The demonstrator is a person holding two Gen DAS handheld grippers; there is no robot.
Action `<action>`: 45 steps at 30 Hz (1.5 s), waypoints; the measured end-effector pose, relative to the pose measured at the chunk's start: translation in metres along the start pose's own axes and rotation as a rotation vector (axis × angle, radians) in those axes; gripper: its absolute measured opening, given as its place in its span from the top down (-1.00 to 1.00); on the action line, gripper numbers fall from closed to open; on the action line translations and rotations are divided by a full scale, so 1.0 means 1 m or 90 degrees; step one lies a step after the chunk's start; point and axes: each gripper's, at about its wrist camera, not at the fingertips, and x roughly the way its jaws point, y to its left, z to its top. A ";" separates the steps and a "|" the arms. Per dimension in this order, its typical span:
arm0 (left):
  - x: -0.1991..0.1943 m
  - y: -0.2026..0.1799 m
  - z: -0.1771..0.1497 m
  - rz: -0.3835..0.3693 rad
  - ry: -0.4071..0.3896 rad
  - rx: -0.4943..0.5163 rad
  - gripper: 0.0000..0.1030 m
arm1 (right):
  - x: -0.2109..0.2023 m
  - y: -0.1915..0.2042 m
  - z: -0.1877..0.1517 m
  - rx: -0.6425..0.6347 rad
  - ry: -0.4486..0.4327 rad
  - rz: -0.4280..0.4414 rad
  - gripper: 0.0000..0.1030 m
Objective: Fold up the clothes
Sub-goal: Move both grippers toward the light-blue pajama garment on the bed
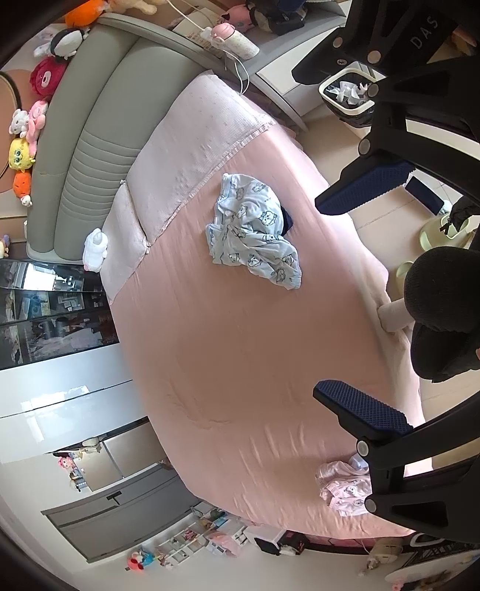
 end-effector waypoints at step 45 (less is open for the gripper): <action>0.073 -0.019 0.040 -0.023 0.034 0.002 -0.78 | 0.077 -0.002 0.020 0.036 0.071 -0.031 -1.00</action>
